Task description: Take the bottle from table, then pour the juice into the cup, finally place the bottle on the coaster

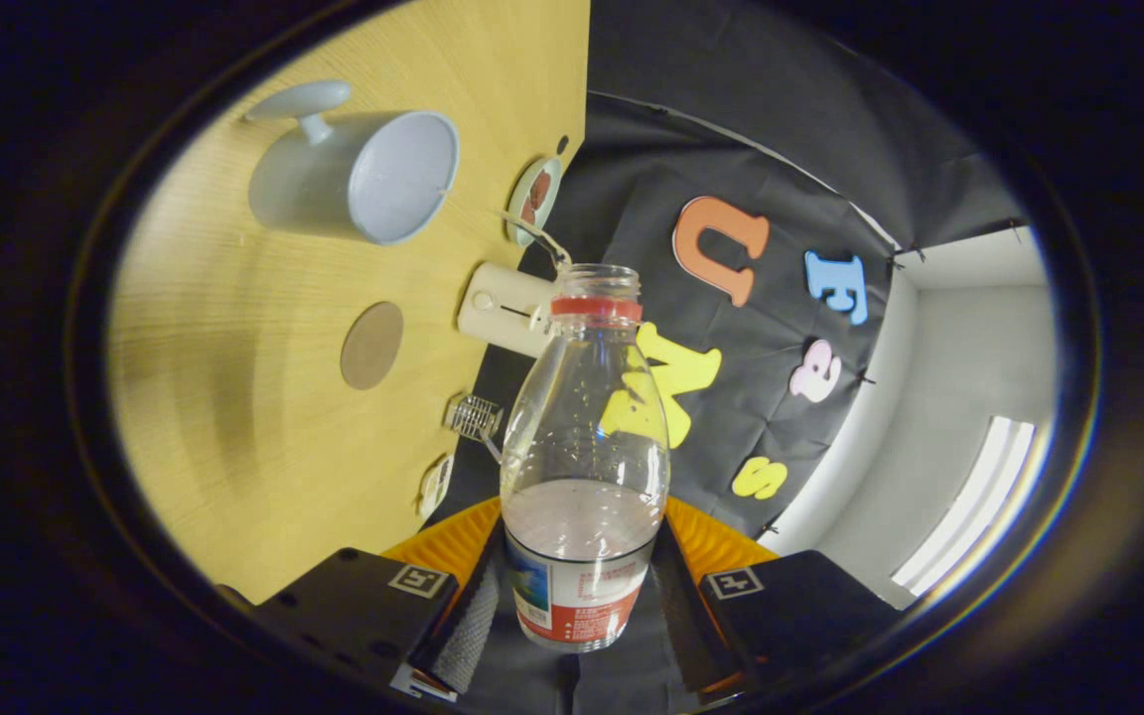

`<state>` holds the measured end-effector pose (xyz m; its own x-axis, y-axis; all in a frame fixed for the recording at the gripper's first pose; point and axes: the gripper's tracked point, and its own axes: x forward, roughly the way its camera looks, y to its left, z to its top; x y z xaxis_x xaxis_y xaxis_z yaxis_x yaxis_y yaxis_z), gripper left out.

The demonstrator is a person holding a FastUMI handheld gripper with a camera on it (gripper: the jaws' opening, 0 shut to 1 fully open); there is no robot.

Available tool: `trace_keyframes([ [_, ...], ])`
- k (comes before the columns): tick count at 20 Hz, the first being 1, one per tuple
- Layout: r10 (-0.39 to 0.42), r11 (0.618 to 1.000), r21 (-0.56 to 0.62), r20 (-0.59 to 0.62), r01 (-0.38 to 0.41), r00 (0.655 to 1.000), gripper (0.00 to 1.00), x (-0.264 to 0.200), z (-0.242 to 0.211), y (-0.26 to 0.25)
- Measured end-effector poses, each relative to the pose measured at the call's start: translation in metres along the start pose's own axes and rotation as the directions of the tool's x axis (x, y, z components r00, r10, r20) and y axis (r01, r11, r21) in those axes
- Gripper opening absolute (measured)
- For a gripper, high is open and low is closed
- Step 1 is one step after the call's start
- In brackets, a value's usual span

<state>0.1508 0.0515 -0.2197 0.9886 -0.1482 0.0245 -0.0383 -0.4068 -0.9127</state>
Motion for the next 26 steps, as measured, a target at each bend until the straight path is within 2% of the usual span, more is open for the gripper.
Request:
trace_keyframes([
  [26, -0.037, 0.993, -0.109, 0.0, 0.037, 0.999, 0.79, 0.0, 0.009, -0.017],
])
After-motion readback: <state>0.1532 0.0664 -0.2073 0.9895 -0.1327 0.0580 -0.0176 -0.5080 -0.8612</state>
